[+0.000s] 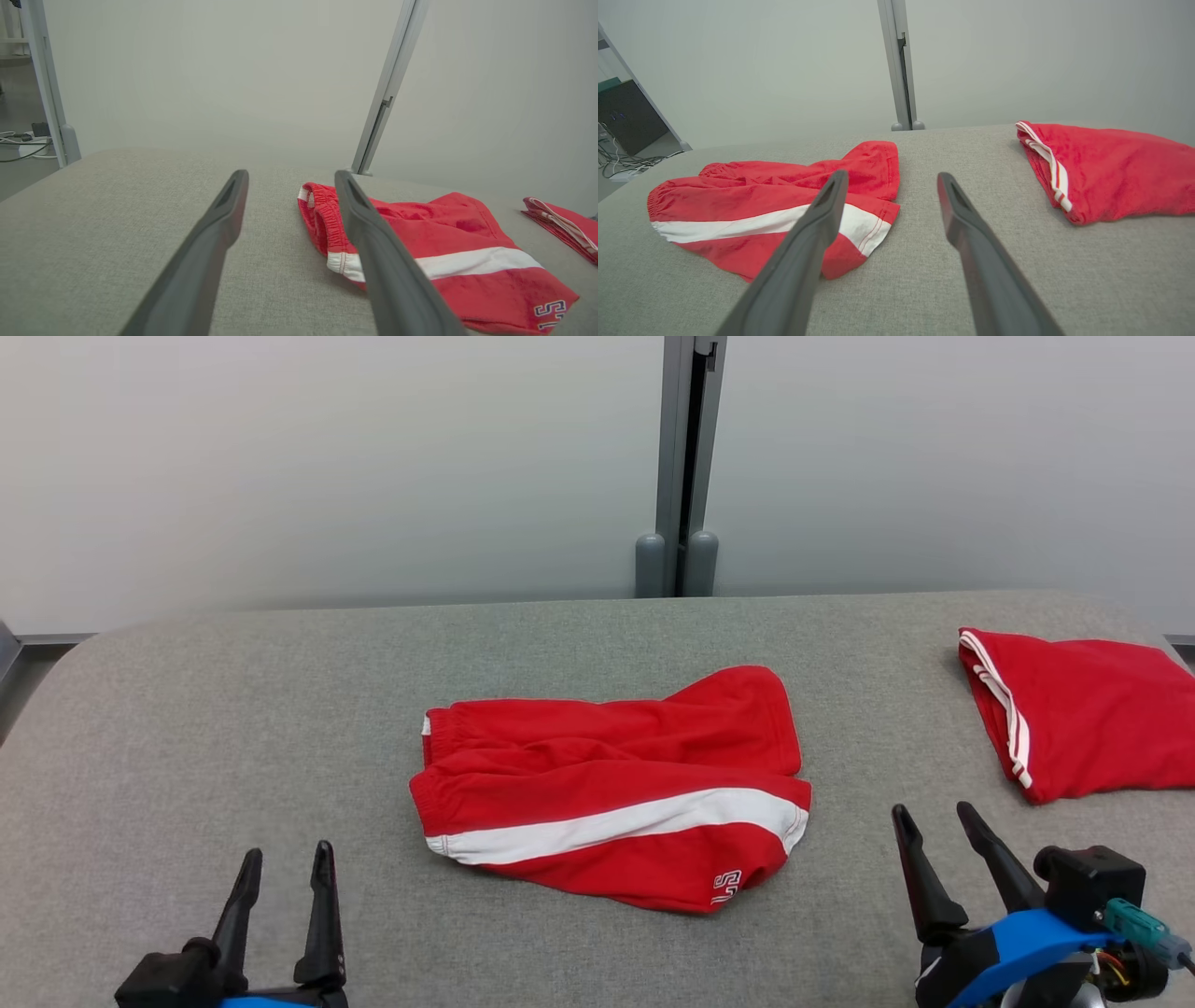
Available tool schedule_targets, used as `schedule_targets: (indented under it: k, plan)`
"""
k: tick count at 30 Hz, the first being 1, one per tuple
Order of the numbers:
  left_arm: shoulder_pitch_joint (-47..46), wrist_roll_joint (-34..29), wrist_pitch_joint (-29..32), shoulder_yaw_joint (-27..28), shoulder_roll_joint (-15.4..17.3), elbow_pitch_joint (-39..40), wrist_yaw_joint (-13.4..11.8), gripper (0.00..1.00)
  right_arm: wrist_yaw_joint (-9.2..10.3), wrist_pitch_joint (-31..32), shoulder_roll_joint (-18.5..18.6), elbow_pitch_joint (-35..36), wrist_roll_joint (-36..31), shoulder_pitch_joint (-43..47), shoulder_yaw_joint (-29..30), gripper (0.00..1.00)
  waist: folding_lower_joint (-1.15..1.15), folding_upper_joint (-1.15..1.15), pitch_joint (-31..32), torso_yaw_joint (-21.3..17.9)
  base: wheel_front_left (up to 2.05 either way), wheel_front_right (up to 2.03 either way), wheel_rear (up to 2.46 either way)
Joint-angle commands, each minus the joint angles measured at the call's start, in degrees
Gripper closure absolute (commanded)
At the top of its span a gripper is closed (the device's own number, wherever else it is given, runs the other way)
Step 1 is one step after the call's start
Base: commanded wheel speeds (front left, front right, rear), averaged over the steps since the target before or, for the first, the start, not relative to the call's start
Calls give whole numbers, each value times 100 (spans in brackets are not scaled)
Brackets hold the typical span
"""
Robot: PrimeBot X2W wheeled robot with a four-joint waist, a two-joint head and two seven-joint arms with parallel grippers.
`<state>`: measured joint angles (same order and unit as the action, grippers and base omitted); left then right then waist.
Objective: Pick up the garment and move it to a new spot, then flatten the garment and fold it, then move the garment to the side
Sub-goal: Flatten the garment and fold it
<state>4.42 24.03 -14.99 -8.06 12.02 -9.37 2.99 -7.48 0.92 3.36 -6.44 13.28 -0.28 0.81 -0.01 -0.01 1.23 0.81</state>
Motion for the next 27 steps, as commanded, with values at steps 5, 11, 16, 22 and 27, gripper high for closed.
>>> schedule_targets:
  k: [5, 11, 16, 22, 27]
  plan:
    - [41, 69, -24, -8, -34, -343, 108, 0, -3, -60, -32, -65, 36, 101, 93, 0, 1, 1, 51, -45, 0, 0, 0]
    - [-43, 80, -24, -8, -11, -446, 132, 0, -3, -64, -42, -45, -12, 147, 168, 0, 1, 1, 47, -102, 0, 0, 0]
    - [-70, 69, -24, -27, -18, -471, 151, 0, -3, -63, -44, -27, -18, 148, 175, 0, 1, 1, 23, -135, 0, 0, 0]
    - [-100, 51, -24, -76, -13, -509, 147, 0, -3, -63, -47, -25, 12, 137, 130, 0, 1, 1, -5, -140, 0, 0, 0]
    - [-176, -35, 124, -261, 61, -604, 198, 0, -3, -13, -47, -43, 48, 101, 15, 0, 1, 1, -40, -142, 0, 0, 0]
